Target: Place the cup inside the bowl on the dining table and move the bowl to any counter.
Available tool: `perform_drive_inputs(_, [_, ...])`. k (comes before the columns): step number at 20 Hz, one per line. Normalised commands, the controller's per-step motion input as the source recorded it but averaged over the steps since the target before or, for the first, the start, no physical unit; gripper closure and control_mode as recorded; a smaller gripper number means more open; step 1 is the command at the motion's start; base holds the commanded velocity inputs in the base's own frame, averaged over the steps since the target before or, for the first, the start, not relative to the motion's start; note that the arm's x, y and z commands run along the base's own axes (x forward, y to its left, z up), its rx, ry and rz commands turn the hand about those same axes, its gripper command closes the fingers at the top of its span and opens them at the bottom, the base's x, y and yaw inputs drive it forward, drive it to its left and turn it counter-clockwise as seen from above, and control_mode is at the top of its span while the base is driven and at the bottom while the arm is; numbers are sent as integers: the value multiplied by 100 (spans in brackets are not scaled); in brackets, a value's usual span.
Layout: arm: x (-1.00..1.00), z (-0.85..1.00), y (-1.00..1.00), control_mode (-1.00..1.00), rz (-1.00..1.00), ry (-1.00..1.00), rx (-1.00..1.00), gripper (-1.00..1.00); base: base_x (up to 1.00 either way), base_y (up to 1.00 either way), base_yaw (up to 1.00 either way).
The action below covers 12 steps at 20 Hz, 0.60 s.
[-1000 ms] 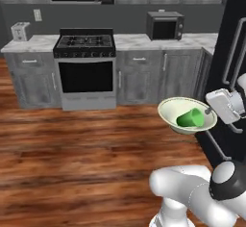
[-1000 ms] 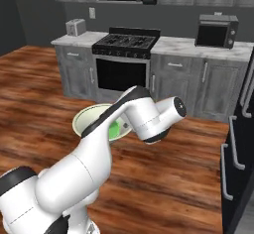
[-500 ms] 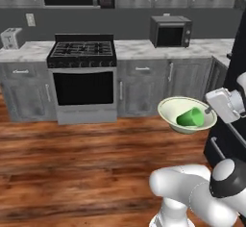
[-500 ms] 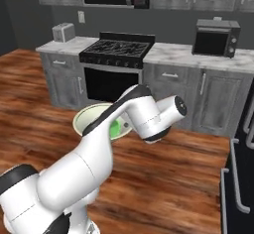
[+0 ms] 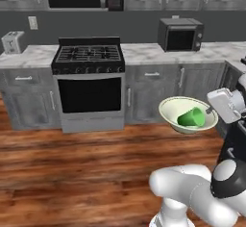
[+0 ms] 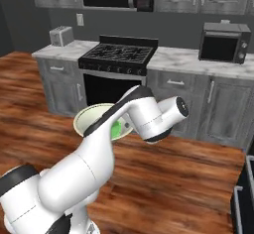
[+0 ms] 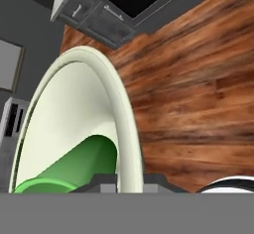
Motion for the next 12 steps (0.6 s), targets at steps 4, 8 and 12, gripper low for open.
perform_drive_inputs(4, [0, 0, 0, 100, 0, 0, 0, 100, 77, 83, -5])
perform_drive_inputs(8, [0, 0, 0, 100, 0, 0, 0, 100, 97, 17, -2])
perform_drive_inputs(12, [0, 0, 0, 100, 0, 0, 0, 100, 100, -41, 0])
